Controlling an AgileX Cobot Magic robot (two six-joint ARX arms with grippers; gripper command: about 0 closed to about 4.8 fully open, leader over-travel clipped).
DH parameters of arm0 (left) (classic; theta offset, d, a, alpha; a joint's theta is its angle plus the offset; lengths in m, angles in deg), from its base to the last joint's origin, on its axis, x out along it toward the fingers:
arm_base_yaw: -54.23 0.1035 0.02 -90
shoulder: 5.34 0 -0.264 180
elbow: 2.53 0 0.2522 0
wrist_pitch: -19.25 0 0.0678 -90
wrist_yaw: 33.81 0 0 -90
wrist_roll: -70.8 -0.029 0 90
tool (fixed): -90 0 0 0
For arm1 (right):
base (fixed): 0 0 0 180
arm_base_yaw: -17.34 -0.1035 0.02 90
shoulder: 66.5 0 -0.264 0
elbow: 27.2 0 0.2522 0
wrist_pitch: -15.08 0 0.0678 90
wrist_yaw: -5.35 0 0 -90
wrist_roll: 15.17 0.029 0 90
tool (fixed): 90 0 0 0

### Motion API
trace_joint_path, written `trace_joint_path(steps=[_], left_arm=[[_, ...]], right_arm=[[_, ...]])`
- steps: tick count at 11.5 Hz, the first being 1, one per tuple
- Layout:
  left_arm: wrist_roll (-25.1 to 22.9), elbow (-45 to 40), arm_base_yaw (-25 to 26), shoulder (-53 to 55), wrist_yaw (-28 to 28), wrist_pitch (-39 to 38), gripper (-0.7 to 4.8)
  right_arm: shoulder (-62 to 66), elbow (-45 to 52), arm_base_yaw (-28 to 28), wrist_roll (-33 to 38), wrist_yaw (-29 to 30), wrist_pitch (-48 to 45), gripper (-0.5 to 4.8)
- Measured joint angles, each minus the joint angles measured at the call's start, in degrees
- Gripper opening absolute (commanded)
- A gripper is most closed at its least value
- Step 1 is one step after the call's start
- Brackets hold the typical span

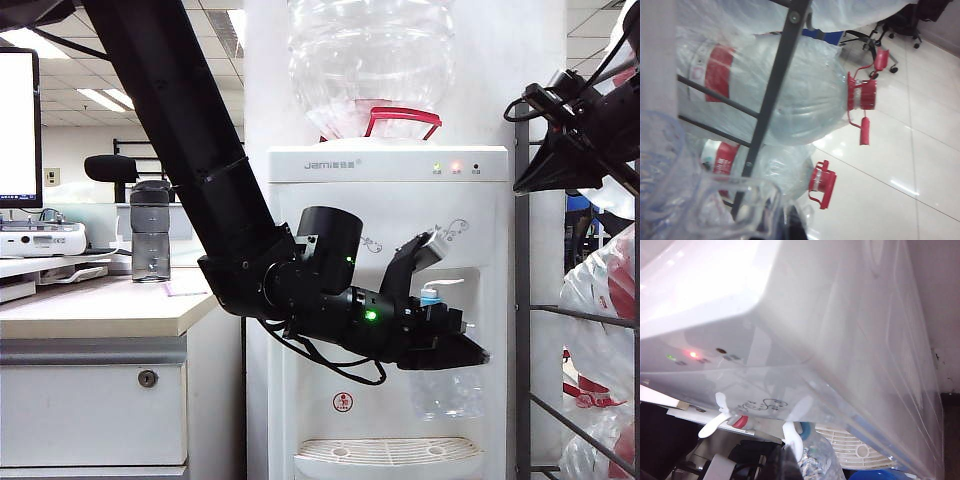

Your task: Pick up the plastic mug from the left desk, go to the cold water outlet of the water dispenser, press the vertical switch to get some water, then put the mug back on the desk.

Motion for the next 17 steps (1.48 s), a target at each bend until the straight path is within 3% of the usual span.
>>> trace_joint_path(steps=[17], left_arm=[[-1.5, -0.1, -1.9, 0.0, -6.3, 0.2, -0.06]], right_arm=[[0.0, 0.0, 0.2, -0.4, -0.3, -0.1, -0.06]])
